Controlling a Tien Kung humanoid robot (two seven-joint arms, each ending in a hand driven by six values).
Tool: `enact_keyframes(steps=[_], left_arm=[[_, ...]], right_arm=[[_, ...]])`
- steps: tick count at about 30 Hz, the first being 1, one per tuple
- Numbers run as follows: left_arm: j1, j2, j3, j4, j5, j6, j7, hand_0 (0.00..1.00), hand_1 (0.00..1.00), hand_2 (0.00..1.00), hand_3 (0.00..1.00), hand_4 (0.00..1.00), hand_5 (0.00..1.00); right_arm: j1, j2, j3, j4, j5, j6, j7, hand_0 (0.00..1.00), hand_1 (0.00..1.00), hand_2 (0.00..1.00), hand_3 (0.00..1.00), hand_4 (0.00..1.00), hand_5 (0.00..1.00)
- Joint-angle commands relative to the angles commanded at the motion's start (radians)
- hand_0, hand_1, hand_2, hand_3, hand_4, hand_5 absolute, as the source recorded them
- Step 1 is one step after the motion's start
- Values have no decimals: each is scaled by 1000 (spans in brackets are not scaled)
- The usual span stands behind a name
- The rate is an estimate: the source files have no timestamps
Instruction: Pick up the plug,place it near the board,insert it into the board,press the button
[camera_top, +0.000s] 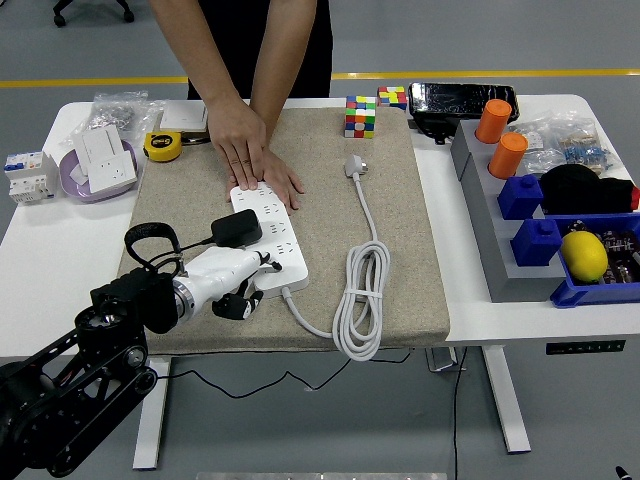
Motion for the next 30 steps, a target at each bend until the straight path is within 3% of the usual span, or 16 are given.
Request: enact_keyframes(steps=[30], left_arm=[[8, -8, 0, 28, 12, -2, -4, 158, 41, 154, 793, 455, 9]], right_arm=[[-2, -1, 3, 0, -4, -1, -1, 941, 903, 839, 881, 998, 998]])
